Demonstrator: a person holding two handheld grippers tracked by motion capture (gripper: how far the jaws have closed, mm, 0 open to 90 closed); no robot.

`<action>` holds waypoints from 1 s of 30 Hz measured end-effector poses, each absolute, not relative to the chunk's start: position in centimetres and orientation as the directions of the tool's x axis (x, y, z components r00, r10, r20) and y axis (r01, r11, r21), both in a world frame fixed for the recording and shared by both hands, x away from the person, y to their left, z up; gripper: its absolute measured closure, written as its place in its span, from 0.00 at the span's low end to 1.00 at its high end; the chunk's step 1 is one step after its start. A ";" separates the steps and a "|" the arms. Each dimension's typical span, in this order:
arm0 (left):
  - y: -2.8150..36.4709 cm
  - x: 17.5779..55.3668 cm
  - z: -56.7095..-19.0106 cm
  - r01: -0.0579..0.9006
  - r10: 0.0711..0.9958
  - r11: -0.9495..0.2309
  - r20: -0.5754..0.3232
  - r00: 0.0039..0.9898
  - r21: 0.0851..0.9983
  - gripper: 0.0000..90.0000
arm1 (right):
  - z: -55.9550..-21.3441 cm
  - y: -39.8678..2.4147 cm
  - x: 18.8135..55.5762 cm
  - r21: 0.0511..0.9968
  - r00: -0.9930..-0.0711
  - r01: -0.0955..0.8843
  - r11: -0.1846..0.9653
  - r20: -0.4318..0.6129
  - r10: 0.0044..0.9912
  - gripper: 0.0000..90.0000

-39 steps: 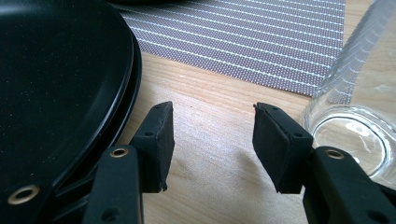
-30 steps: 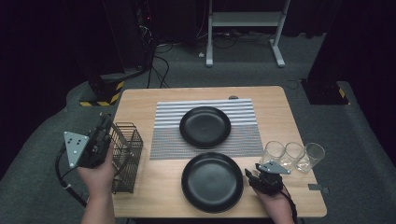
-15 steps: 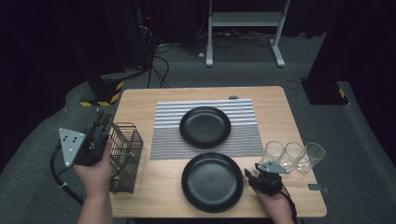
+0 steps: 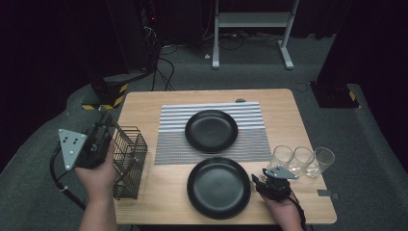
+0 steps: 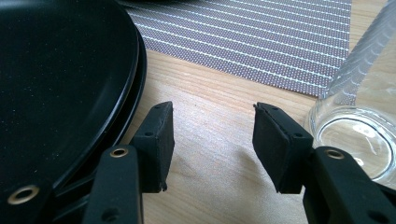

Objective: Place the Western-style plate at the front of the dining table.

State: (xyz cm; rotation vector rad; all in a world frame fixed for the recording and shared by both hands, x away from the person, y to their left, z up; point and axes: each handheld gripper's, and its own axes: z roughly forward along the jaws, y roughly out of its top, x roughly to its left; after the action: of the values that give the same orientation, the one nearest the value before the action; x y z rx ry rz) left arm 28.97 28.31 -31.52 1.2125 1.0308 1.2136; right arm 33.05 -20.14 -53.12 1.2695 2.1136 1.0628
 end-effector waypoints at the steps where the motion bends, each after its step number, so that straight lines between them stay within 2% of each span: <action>1: 28.3 29.0 -31.5 -0.111 0.993 -0.040 0.052 0.105 0.993 0.92 | -53.1 -20.1 33.1 0.800 -0.473 0.532 0.279 0.008 0.881 0.53; 30: 24.9 30.2 -32.6 -0.065 0.978 -0.023 0.036 0.206 0.998 0.92 | -53.1 -20.1 33.1 0.799 -0.479 0.530 0.285 0.005 0.878 0.54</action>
State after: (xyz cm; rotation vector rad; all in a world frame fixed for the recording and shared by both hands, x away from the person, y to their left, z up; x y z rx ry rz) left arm 30.19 24.89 -32.59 1.2759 0.9954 1.1043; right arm 33.08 -20.13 -53.13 1.2619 2.1198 1.0612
